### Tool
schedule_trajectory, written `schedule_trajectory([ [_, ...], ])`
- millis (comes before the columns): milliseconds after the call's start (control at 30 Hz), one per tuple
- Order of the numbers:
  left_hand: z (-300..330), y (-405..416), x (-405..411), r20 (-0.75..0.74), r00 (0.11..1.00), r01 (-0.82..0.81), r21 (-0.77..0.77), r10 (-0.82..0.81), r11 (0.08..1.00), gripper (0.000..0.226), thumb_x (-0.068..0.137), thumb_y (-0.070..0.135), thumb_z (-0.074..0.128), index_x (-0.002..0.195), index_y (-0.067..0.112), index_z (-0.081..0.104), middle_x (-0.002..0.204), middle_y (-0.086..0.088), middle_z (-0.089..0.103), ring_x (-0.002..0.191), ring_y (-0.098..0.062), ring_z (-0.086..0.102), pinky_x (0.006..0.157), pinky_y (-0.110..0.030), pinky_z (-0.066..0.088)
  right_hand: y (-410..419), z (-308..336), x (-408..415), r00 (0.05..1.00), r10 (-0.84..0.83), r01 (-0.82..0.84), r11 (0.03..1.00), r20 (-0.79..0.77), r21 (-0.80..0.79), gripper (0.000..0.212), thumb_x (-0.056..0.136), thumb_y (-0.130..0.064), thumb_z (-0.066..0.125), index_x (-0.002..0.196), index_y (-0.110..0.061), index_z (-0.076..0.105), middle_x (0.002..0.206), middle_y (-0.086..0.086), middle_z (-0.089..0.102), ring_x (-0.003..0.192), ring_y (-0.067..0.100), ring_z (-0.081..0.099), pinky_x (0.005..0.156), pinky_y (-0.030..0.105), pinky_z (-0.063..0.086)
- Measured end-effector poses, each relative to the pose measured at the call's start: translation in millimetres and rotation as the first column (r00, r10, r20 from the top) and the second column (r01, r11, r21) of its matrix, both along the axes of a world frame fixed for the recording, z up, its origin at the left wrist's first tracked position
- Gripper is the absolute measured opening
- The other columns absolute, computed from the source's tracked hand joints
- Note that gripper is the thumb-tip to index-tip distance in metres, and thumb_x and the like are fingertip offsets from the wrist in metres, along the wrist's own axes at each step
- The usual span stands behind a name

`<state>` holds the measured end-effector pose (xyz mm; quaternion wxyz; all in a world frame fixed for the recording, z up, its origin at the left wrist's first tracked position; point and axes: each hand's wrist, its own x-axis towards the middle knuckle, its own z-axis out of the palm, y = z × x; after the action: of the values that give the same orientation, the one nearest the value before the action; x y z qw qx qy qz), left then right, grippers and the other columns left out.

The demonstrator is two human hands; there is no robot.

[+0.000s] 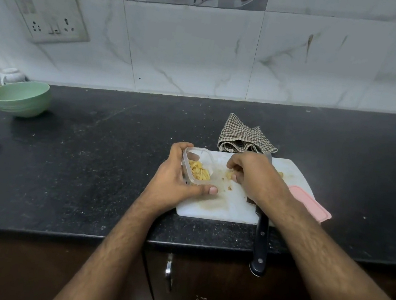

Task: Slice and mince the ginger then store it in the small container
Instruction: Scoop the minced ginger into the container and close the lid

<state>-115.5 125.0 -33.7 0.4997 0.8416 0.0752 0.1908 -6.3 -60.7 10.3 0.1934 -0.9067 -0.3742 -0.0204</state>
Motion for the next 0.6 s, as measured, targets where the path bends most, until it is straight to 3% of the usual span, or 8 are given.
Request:
schedule_trajectory([
  [100,2,-1,1,-0.001,1.0,0.007,0.001,-0.007,1.0,0.103,0.056,0.047,0.099,0.136,0.035,0.035,0.126,0.014,0.06,0.113,-0.004,0.063,0.094,-0.029,0.056,0,0,5,0.997,-0.08,0.079,0.993,0.01,0.083,0.021,0.094,-0.001,0.055,0.106,-0.006,0.071,0.1,0.011,0.067,0.091,0.026,0.061,0.079,0.033,0.045],
  [167,2,1,2,0.001,1.0,0.007,0.003,-0.007,1.0,0.103,0.057,0.046,0.099,0.137,0.034,0.035,0.125,0.014,0.06,0.113,-0.003,0.062,0.094,-0.026,0.056,1,1,2,0.997,-0.078,0.079,0.995,-0.023,0.058,0.02,0.096,-0.004,0.053,0.1,-0.016,0.067,0.101,0.01,0.067,0.089,0.023,0.056,0.083,0.037,0.046],
  [233,1,3,2,0.003,1.0,0.006,0.0,-0.006,1.0,0.103,0.057,0.046,0.099,0.137,0.033,0.035,0.125,0.014,0.06,0.113,-0.002,0.063,0.094,-0.025,0.055,6,-2,-8,0.996,-0.057,0.057,0.998,-0.066,-0.004,0.026,0.093,-0.001,0.049,0.083,-0.024,0.056,0.09,0.008,0.063,0.088,0.018,0.052,0.09,0.041,0.041],
  [300,0,1,2,-0.003,1.0,0.011,-0.001,-0.011,1.0,0.104,0.057,0.046,0.099,0.137,0.033,0.035,0.125,0.014,0.06,0.113,-0.002,0.062,0.095,-0.025,0.055,7,-8,-16,0.994,-0.064,0.061,0.997,-0.083,-0.038,0.029,0.084,0.005,0.044,0.07,-0.02,0.049,0.078,0.007,0.056,0.084,0.019,0.052,0.086,0.037,0.031],
  [333,0,0,2,-0.004,1.0,0.015,0.001,-0.015,1.0,0.104,0.057,0.046,0.099,0.137,0.034,0.034,0.125,0.014,0.06,0.113,-0.002,0.062,0.096,-0.025,0.054,7,-11,-17,0.997,-0.051,0.048,0.998,-0.064,-0.051,0.028,0.083,0.005,0.046,0.07,-0.019,0.052,0.08,0.007,0.059,0.084,0.021,0.056,0.086,0.039,0.032],
  [433,0,0,2,-0.005,1.0,0.021,0.001,-0.021,1.0,0.104,0.057,0.047,0.099,0.138,0.034,0.034,0.125,0.014,0.06,0.114,-0.003,0.062,0.098,-0.03,0.055,5,-14,-15,0.999,0.01,-0.012,0.999,-0.041,-0.039,0.021,0.09,0.001,0.054,0.092,-0.01,0.071,0.093,0.01,0.067,0.089,0.031,0.063,0.08,0.046,0.051],
  [600,0,2,1,-0.003,1.0,0.018,0.004,-0.018,1.0,0.104,0.056,0.049,0.098,0.137,0.034,0.035,0.125,0.014,0.06,0.114,-0.004,0.063,0.099,-0.034,0.055,5,-10,-13,0.999,0.046,-0.046,0.998,0.005,-0.046,0.02,0.092,-0.001,0.055,0.093,-0.008,0.074,0.092,0.009,0.068,0.089,0.028,0.063,0.078,0.038,0.049],
])
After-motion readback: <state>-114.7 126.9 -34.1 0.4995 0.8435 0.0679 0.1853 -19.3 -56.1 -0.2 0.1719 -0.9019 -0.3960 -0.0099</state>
